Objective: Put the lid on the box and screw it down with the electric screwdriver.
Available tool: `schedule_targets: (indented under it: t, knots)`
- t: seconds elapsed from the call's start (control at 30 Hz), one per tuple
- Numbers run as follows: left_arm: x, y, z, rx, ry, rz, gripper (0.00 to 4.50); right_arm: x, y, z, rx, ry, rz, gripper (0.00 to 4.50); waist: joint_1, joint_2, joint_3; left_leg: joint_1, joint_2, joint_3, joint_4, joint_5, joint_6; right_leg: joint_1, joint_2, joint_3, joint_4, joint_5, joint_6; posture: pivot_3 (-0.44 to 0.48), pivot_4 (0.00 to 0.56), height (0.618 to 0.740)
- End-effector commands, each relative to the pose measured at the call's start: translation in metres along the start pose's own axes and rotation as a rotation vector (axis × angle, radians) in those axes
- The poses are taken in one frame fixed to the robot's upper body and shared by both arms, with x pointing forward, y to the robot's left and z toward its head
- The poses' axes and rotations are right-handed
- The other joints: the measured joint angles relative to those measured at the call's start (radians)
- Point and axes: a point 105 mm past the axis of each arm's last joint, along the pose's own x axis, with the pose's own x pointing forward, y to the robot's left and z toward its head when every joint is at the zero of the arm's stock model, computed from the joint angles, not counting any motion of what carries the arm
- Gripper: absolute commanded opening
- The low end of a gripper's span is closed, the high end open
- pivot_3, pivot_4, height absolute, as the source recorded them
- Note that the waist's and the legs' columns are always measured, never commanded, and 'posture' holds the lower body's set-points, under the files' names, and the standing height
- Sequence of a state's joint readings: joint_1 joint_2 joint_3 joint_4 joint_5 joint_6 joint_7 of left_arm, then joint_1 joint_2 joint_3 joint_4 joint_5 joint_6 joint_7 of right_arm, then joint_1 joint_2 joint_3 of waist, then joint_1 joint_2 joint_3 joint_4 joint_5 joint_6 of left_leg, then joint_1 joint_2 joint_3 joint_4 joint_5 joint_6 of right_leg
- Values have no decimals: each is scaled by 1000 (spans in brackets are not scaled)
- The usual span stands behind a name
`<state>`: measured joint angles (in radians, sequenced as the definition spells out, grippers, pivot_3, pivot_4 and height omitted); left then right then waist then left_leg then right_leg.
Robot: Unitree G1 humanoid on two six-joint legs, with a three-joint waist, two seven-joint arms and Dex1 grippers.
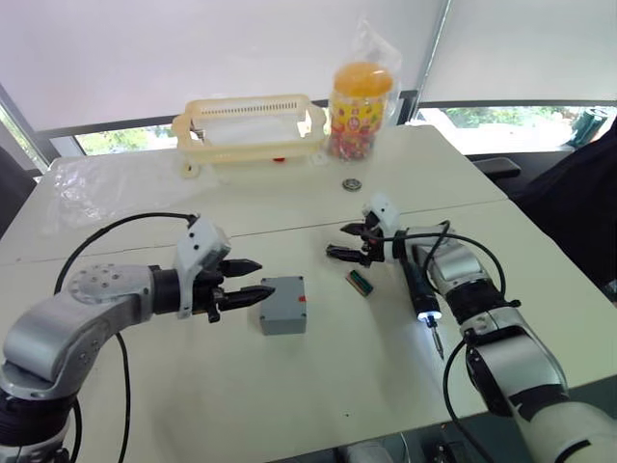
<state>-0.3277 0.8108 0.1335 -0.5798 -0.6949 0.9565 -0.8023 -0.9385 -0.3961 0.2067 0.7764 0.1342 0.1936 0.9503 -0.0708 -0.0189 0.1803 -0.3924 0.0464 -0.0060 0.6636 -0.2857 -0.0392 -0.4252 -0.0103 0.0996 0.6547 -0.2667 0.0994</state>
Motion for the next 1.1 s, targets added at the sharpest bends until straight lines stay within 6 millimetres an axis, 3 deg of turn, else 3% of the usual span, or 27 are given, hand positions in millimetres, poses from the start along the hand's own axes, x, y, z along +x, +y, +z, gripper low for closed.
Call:
schedule_targets:
  t: [0.03, 0.1, 0.13, 0.17, 0.3, 0.73, 0.87, 1.1]
  knots:
    - [-3, -2, 3, 30, -4, 15, 2569, 2, -7, 13, -41, -34, -21, 3645, 0, 0, 0, 0, 0, 0, 0, 0, 0, 0, 0, 0, 0, 0, 0, 0, 150, 740]
    - [-3, -2, 2, 28, -5, 18, 2569, 4, -7, 11, -38, -34, -24, 3645, 0, 0, 0, 0, 0, 0, 0, 0, 0, 0, 0, 0, 0, 0, 0, 0, 150, 740]
    - [-3, -2, 2, 27, -5, 20, 2569, 5, -7, 11, -38, -35, -30, 3226, 0, 0, 0, 0, 0, 0, 0, 0, 0, 0, 0, 0, 0, 0, 0, 0, 150, 740]
    - [-3, -2, 2, 25, -6, 21, 2569, 7, -8, 11, -35, -39, -31, 3111, 0, 0, 0, 0, 0, 0, 0, 0, 0, 0, 0, 0, 0, 0, 0, 0, 150, 740]
    - [-3, -3, 0, 21, -4, 24, 2569, 9, -8, 12, -29, -50, -34, 1190, 0, 0, 0, 0, 0, 0, 0, 0, 0, 0, 0, 0, 0, 0, 0, 0, 150, 740]
    - [0, -1, -8, 17, 6, 33, 2569, 12, -8, 6, -23, -42, -51, 1190, -1, 0, 0, 0, 0, 0, 0, 0, 0, 0, 0, 0, 0, 0, 0, 0, 150, 740]
    - [1, -1, -9, 20, 10, 35, 2569, 13, -9, 6, -33, -41, -62, 43, -1, 0, 0, 0, 0, 0, 0, 0, 0, 0, 0, 0, 0, 0, 0, 0, 150, 740]
    - [1, 1, -9, 25, 9, 44, 2569, 14, -7, 3, -34, -35, -57, 43, -1, 0, 0, 0, 0, 0, 0, 0, 0, 0, 0, 0, 0, 0, 0, 0, 150, 740]
